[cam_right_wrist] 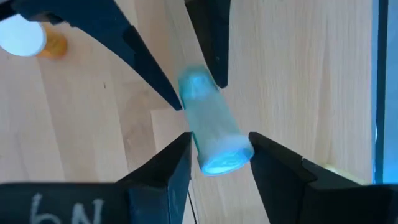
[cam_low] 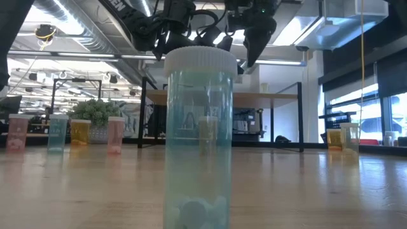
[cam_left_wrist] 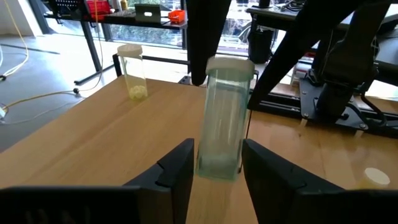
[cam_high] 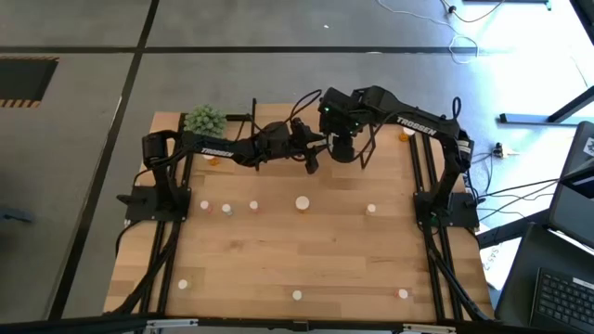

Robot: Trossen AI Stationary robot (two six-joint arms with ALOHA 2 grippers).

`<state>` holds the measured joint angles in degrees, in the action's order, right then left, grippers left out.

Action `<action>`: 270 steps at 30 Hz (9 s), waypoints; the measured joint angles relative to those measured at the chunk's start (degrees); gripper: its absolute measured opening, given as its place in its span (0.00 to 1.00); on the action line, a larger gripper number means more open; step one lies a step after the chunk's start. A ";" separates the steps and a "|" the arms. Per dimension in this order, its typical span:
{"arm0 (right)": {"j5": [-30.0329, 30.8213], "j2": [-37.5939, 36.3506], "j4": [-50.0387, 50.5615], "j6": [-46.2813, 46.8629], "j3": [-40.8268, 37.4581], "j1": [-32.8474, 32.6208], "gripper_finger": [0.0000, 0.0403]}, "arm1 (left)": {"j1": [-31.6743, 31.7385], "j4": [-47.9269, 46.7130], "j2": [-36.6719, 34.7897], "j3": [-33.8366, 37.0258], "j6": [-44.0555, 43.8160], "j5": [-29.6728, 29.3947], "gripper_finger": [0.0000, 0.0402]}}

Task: Pick and place medicine bottles onto shelf by color
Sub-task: Put the top right blue medicine bottle on the shelf

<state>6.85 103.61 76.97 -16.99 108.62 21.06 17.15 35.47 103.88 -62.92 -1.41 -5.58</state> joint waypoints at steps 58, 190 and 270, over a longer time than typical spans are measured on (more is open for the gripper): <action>-12.13 -0.41 13.00 -8.64 16.06 0.52 0.40 | -8.59 -36.33 -32.88 0.00 1.81 -8.73 0.32; -14.45 6.17 1.32 -15.06 3.56 6.49 0.29 | -9.46 -40.47 -33.20 0.00 1.62 -8.44 0.32; -8.90 7.72 -8.17 -5.70 3.67 19.28 0.32 | -9.44 -40.40 -33.20 0.00 0.01 -14.39 0.32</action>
<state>-2.04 111.33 68.79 -22.70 112.29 40.34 7.70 -4.93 70.67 -62.92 -1.40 -19.97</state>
